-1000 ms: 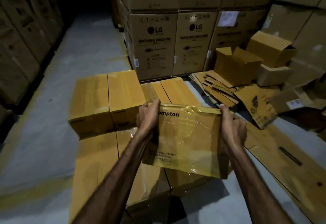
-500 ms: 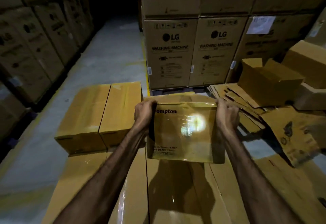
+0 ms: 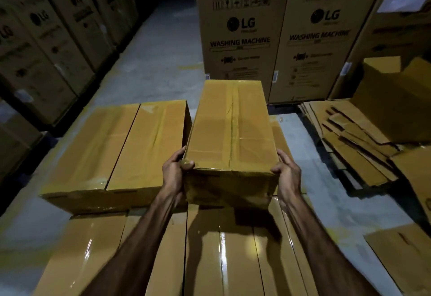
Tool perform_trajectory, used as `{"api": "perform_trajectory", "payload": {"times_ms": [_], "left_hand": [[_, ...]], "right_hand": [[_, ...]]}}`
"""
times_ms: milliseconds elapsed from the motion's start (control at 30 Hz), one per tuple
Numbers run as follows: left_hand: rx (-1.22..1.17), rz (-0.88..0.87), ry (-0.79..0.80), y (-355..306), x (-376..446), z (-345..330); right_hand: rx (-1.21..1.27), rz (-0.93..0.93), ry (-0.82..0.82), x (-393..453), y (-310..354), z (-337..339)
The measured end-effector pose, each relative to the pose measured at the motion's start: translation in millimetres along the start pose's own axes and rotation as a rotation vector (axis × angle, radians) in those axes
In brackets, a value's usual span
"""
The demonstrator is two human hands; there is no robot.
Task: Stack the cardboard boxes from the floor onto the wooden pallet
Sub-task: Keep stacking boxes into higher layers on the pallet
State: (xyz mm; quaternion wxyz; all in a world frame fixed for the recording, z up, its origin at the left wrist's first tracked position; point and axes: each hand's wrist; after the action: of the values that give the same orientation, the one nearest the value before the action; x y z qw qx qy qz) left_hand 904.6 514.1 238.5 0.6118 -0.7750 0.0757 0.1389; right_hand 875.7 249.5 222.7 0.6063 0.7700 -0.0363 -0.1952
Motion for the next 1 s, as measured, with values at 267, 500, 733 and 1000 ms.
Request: {"api": "perform_trajectory", "payload": {"times_ms": [267, 500, 733, 1000], "left_hand": [[0.07, 0.049, 0.03, 52.7, 69.0, 32.0], [0.219, 0.108, 0.008, 93.8, 97.7, 47.5], [0.336, 0.095, 0.01, 104.6, 116.7, 51.6], [0.93, -0.097, 0.069, 107.4, 97.8, 76.8]], "right_hand": [[0.03, -0.017, 0.029, 60.9, -55.2, -11.4], [-0.061, -0.013, 0.077, 110.5, -80.0, -22.4], [-0.17, -0.103, 0.072, 108.9, -125.5, -17.1], [-0.343, 0.02, 0.018, 104.7, -157.1, -25.8]]}}
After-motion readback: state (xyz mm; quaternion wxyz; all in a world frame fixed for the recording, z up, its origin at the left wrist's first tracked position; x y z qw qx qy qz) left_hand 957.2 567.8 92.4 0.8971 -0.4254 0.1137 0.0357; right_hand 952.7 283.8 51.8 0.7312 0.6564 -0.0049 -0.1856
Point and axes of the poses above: each hand's wrist, its own x-axis towards the middle knuckle, its own z-axis out of the back of the hand, y = z × x, and after that the axes turned 13 degrees about y, right-handed
